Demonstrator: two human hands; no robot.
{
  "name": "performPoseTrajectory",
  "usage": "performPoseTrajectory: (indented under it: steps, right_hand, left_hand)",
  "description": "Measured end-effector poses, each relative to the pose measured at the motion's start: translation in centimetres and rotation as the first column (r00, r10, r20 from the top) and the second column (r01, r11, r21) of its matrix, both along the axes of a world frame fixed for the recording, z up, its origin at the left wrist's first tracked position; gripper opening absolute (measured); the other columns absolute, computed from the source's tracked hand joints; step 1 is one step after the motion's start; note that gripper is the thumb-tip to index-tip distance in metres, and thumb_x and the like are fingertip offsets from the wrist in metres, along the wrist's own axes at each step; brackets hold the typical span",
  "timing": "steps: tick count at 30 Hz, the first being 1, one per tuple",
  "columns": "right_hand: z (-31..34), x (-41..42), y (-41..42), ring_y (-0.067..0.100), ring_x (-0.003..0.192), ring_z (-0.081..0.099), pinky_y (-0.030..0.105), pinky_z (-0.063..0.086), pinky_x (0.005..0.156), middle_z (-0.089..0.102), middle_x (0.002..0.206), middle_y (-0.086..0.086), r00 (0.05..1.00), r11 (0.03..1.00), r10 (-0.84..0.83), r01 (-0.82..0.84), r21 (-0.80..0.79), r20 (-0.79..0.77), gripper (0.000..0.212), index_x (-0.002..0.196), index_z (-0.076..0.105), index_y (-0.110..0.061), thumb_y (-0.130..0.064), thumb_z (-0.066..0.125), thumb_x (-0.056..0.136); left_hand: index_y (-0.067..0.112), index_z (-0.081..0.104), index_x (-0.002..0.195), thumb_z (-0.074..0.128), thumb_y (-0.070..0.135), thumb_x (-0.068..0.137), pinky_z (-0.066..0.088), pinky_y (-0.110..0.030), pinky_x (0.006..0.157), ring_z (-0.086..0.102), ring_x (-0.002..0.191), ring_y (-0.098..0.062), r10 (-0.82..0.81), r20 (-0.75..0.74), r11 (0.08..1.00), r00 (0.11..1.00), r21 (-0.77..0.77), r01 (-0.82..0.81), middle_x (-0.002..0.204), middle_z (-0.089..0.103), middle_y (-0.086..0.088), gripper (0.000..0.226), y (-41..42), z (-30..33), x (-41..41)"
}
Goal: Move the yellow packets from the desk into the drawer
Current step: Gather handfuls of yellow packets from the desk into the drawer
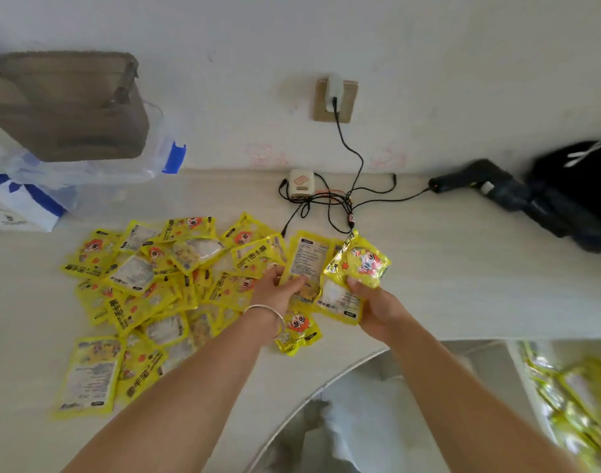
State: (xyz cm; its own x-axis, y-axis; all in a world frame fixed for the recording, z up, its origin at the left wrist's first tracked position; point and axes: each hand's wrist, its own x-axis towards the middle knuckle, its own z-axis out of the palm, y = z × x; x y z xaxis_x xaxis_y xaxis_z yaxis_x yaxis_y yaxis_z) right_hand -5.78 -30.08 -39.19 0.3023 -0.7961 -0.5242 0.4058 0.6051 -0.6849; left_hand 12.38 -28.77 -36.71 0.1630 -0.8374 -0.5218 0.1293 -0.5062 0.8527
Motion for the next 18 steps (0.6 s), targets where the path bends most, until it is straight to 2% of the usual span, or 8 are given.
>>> performPoseTrajectory:
  steps: [1,3,7,9,11,13,15,18]
  right_hand:
    - [0.0,-1.6,0.7,0.025,0.085,0.073,0.038,0.060,0.066,0.074,0.098,0.008,0.998,0.998,-0.061,0.062,0.004,-0.019,0.059,0.106,0.065,-0.014,-0.028,0.088,0.053]
    - [0.1,-5.0,2.4,0.026,0.085,0.071,0.038,0.060,0.068,0.072,0.102,0.010,0.980,0.982,-0.185,0.187,0.035,-0.072,0.036,0.111,0.061,-0.012,-0.018,0.068,0.076]
    - [-0.1,-12.5,6.3,0.032,0.095,0.065,0.047,0.054,0.083,0.065,0.115,0.017,0.924,0.922,-0.366,0.376,0.094,-0.110,0.034,0.118,0.057,-0.010,-0.012,0.060,0.085]
    - [-0.4,-16.1,8.3,0.029,0.088,0.068,0.044,0.056,0.076,0.069,0.104,0.012,0.892,0.888,-0.436,0.448,0.100,-0.119,0.021,0.110,0.059,-0.012,-0.010,0.057,0.089]
    - [-1.0,-19.8,10.1,0.024,0.077,0.072,0.041,0.059,0.069,0.074,0.090,0.008,0.855,0.850,-0.503,0.515,0.108,-0.125,0.014,0.103,0.061,-0.014,-0.009,0.055,0.092]
    - [-1.4,-23.7,11.8,0.023,0.071,0.073,0.038,0.060,0.063,0.074,0.084,0.007,0.816,0.805,-0.563,0.577,0.134,-0.134,0.013,0.102,0.061,-0.013,-0.009,0.054,0.092]
    - [-1.9,-27.7,13.5,0.025,0.075,0.071,0.036,0.059,0.059,0.071,0.090,0.010,0.783,0.760,-0.606,0.622,0.187,-0.142,0.012,0.102,0.060,-0.012,-0.009,0.054,0.092]
    - [-3.0,-33.5,16.2,0.026,0.081,0.068,0.034,0.057,0.061,0.068,0.096,0.012,0.750,0.710,-0.643,0.660,0.246,-0.156,0.014,0.103,0.059,-0.009,-0.006,0.049,0.095]
  left_hand:
    - [0.010,0.063,0.106,0.070,0.015,0.078,0.056,-0.029,0.066,0.064,0.079,-0.019,-0.075,-0.021,0.997,0.997,0.005,0.075,0.090,0.069,-0.005,0.029,0.0,0.1,-1.8]
    - [0.005,0.062,0.107,0.061,-0.001,0.083,0.056,-0.027,0.063,0.065,0.071,-0.020,-0.212,-0.080,0.977,0.974,0.018,0.214,0.077,0.071,-0.002,0.025,0.0,-0.3,-5.4]
    - [0.010,0.064,0.091,0.053,-0.003,0.087,0.056,-0.027,0.054,0.065,0.051,-0.015,-0.453,-0.162,0.876,0.877,0.106,0.471,0.057,0.069,-0.001,0.017,0.5,-0.2,-13.7]
    - [0.013,0.064,0.089,0.054,0.009,0.090,0.057,-0.028,0.053,0.067,0.049,-0.015,-0.529,-0.188,0.818,0.828,0.148,0.556,0.056,0.070,-0.001,0.011,0.9,-0.1,-18.1]
    - [0.017,0.067,0.087,0.063,0.034,0.084,0.059,-0.039,0.075,0.072,0.070,-0.022,-0.606,-0.130,0.764,0.785,0.180,0.620,0.074,0.076,-0.005,0.018,1.4,-0.5,-22.5]
    - [0.020,0.067,0.092,0.067,0.050,0.074,0.049,-0.045,0.099,0.067,0.097,-0.026,-0.692,-0.033,0.702,0.721,0.203,0.683,0.102,0.072,-0.006,0.035,1.5,-1.6,-27.0]
    - [0.018,0.066,0.098,0.065,0.046,0.080,0.045,-0.043,0.104,0.063,0.105,-0.026,-0.735,0.024,0.664,0.678,0.227,0.712,0.110,0.069,-0.008,0.033,2.2,-2.6,-31.6]
    - [0.014,0.066,0.098,0.069,0.045,0.073,0.047,-0.037,0.097,0.063,0.100,-0.028,-0.775,0.112,0.626,0.622,0.274,0.730,0.110,0.069,-0.014,0.039,3.9,-3.9,-38.3]
